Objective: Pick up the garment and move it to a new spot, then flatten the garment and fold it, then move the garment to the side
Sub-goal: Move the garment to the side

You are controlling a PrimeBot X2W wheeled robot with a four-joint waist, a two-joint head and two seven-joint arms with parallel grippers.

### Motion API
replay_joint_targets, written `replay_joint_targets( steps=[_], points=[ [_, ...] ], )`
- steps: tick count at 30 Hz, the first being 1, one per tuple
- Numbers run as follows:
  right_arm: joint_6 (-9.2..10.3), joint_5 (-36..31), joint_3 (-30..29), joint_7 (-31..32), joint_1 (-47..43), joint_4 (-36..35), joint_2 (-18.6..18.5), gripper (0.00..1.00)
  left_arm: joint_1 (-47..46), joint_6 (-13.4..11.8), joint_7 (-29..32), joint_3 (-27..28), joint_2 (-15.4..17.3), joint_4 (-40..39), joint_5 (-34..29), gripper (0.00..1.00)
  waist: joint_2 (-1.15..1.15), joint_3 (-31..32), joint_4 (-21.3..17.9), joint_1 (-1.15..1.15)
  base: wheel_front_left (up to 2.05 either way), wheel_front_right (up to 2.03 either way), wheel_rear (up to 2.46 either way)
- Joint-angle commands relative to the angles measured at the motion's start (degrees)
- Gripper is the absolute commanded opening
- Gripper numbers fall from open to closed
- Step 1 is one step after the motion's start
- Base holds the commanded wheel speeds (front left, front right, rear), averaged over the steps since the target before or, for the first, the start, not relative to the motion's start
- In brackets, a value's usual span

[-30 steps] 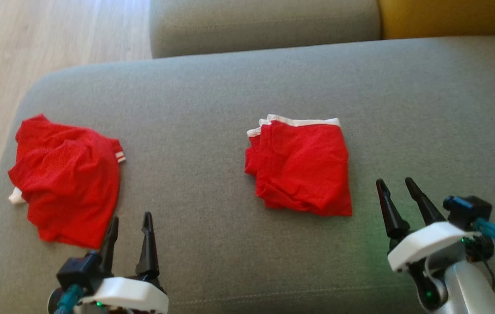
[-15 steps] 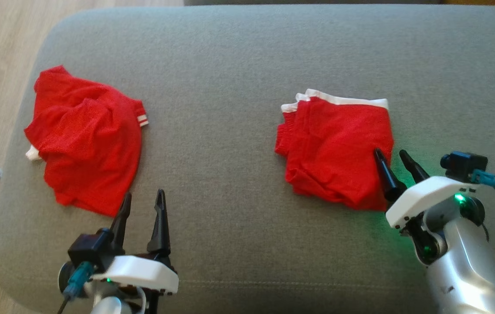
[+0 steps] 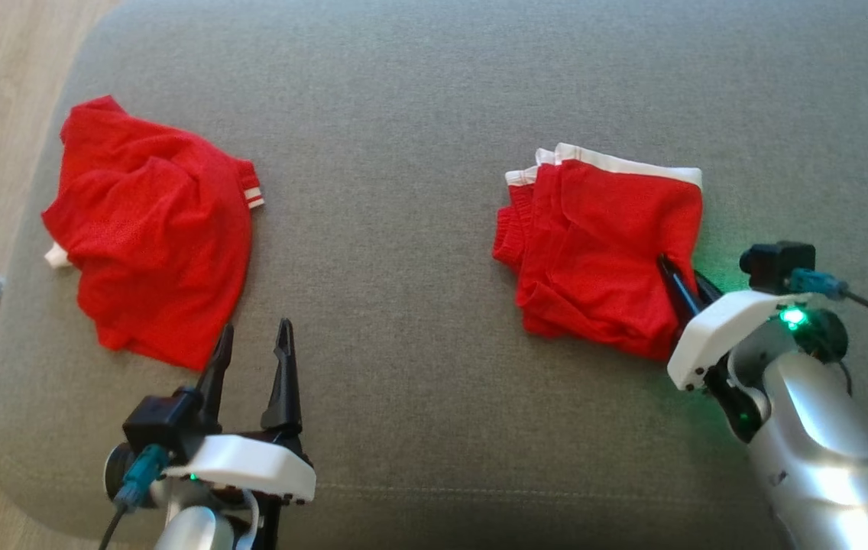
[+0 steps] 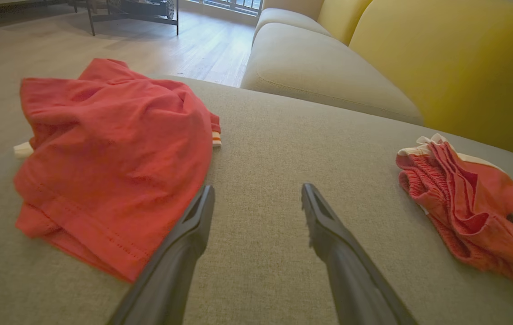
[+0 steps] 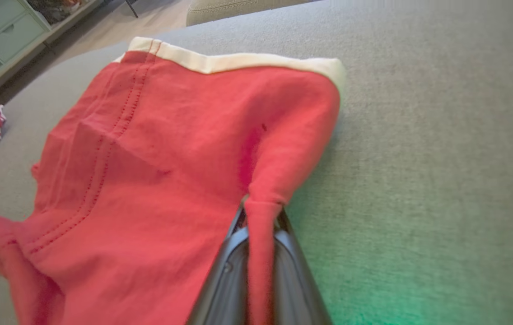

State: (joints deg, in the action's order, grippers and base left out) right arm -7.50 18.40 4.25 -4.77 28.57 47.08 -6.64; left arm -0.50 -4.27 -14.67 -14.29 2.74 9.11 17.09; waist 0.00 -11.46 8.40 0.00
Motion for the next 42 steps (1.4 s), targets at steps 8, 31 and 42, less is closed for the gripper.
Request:
replay_joint_targets(
  steps=[8,31,42],
  points=[
    [0.01,-7.1,8.4,-4.0,7.2,1.0,-6.0,0.00,-4.8,1.0,-0.3,-0.1,0.1,-2.5,-3.6,1.00,0.00,-2.4,-5.0,0.00,0.00,0.00,0.00],
    [0.01,-6.3,11.5,-8.6,22.7,2.8,-22.9,0.00,-20.5,5.7,-0.3,-2.1,0.6,-2.4,-12.2,1.00,0.00,-16.3,-20.6,0.00,0.00,0.00,0.00],
    [0.01,-9.5,3.4,-10.0,26.7,6.7,-24.4,0.00,-22.5,6.6,-0.3,-1.5,1.3,-2.5,-13.0,1.00,0.00,-19.6,-21.0,0.00,0.00,0.00,0.00]
  ],
)
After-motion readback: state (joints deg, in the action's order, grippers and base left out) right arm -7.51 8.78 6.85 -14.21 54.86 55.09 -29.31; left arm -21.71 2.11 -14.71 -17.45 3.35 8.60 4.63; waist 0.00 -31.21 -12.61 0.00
